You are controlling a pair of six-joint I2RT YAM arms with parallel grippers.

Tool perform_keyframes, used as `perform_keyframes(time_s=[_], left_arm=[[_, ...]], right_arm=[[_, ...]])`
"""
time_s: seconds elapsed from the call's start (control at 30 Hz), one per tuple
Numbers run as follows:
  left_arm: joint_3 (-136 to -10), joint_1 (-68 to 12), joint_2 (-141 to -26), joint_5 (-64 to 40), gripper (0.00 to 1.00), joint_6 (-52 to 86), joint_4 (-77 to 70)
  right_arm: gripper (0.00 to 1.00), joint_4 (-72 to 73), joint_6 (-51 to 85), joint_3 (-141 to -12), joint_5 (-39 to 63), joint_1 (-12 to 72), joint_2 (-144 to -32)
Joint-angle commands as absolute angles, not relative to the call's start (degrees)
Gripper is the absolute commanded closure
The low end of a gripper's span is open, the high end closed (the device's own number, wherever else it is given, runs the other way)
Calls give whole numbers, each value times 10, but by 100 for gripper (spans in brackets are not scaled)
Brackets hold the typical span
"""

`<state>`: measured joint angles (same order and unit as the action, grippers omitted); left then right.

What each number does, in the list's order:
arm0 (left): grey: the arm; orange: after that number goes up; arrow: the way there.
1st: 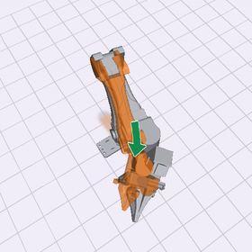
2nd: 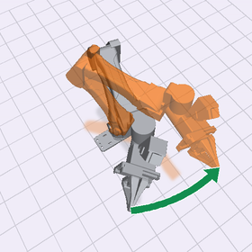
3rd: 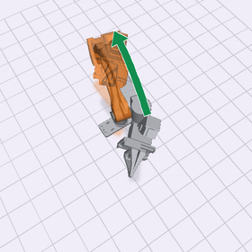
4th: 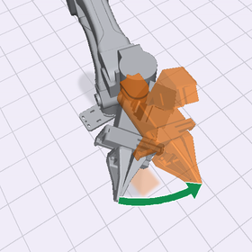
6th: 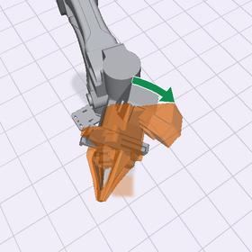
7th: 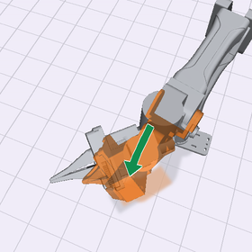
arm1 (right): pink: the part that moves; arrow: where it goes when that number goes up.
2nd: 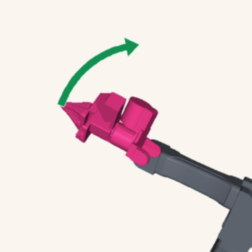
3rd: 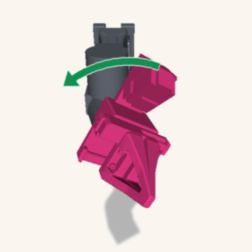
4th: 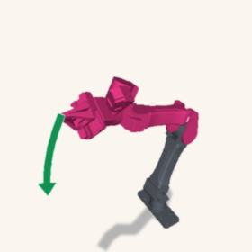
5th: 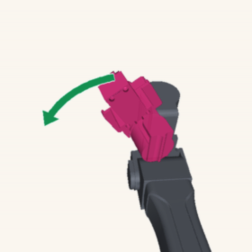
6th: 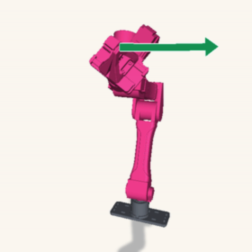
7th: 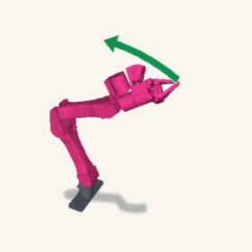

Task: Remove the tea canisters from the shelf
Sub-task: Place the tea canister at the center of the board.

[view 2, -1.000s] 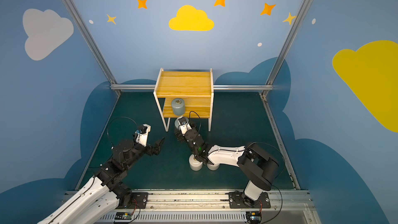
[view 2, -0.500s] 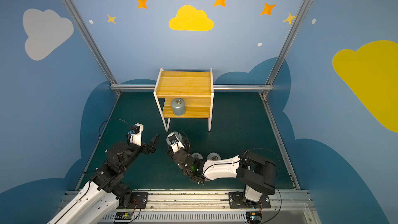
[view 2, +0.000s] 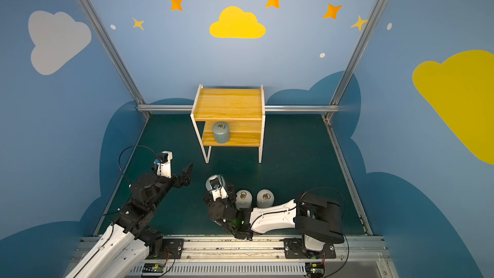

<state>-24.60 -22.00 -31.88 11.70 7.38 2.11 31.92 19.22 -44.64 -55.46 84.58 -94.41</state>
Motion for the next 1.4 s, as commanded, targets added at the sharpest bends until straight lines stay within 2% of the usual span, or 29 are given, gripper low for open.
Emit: perform_keyframes(time_s=[0.0, 1.37], left_arm=[[-241, -212, -321, 100, 0, 85, -2], [-231, -185, -343, 81, 0, 92, -26]], right_arm=[[38, 307, 259, -447, -578, 854, -953], [40, 233, 373, -465, -500, 839, -1048]])
